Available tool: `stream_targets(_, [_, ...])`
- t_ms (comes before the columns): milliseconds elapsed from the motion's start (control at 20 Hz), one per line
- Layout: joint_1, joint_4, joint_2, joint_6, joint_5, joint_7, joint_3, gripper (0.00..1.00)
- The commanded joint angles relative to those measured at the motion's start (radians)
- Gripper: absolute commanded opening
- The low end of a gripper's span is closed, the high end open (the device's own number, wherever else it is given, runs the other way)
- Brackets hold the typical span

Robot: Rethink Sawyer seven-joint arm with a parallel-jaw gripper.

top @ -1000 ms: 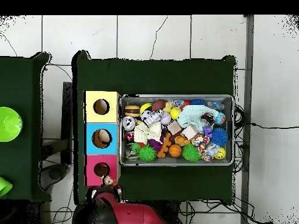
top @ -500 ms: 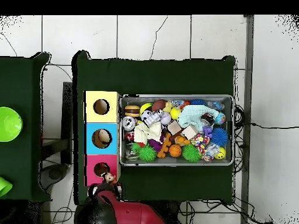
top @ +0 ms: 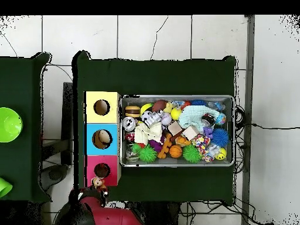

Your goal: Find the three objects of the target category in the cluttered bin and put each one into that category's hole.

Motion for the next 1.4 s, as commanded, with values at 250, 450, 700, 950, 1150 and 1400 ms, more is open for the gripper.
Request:
stream_targets(250, [-0.049, -0.096, 0.268, -0.232, -0.036, 0.200, -0.043, 0.00])
stream_targets(450, [-0.061, -0.099, 0.312, -0.282, -0.037, 0.211, -0.029, 0.00])
stream_targets(700, [-0.059, -0.112, 0.301, -0.283, -0.009, 0.259, 0.012, 0.00])
stream_targets(950, [-0.013, -0.145, 0.239, -0.193, 0.068, 0.280, 0.015, 0.00])
stream_targets(1150, [0.040, -0.224, 0.216, -0.105, 0.124, 0.247, -0.038, 0.00])
stream_targets(1400, [0.063, -0.292, 0.237, -0.072, 0.140, 0.201, -0.082, 0.00])
